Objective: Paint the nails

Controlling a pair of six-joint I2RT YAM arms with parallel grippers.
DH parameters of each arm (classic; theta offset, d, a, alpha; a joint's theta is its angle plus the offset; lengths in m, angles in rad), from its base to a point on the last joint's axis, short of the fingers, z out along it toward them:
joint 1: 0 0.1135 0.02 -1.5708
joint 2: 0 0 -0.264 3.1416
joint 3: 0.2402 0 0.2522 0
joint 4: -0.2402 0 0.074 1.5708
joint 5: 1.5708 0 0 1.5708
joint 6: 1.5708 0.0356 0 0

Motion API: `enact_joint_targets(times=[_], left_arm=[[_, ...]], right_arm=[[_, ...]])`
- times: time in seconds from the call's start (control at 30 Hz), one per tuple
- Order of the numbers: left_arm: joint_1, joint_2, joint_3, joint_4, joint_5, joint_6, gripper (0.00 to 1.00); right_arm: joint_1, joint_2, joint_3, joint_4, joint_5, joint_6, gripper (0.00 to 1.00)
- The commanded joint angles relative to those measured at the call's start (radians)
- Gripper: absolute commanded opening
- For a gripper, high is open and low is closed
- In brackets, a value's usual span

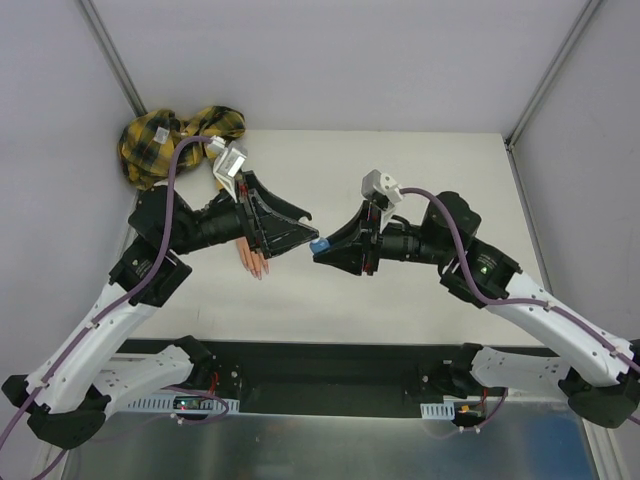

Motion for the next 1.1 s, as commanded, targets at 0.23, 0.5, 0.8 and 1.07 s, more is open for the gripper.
enact_joint_targets(times=[0.23, 0.5, 0.8, 1.07], left_arm=[[0.005, 0.02, 0.025, 0.021, -0.018, 0.022, 0.0], [-0.018, 0.048, 0.06, -0.166, -0.445, -0.053, 0.0], [-0.018, 0.048, 0.059, -0.171, -0.431, -0.085, 0.0], [-0.009, 0.006, 0.045, -0.166, -0.359, -0.027, 0.75]], right_arm=[[0.087, 0.007, 0.057, -0.024, 0.629, -0.141, 0.0], [0.491, 0.243, 0.187, 0.132, 1.544, -0.598, 0.0], [0.396, 0.136, 0.131, 0.01, 0.997, -0.405, 0.0], [0.249, 0.041, 0.068, -0.03, 0.61, -0.24, 0.0]])
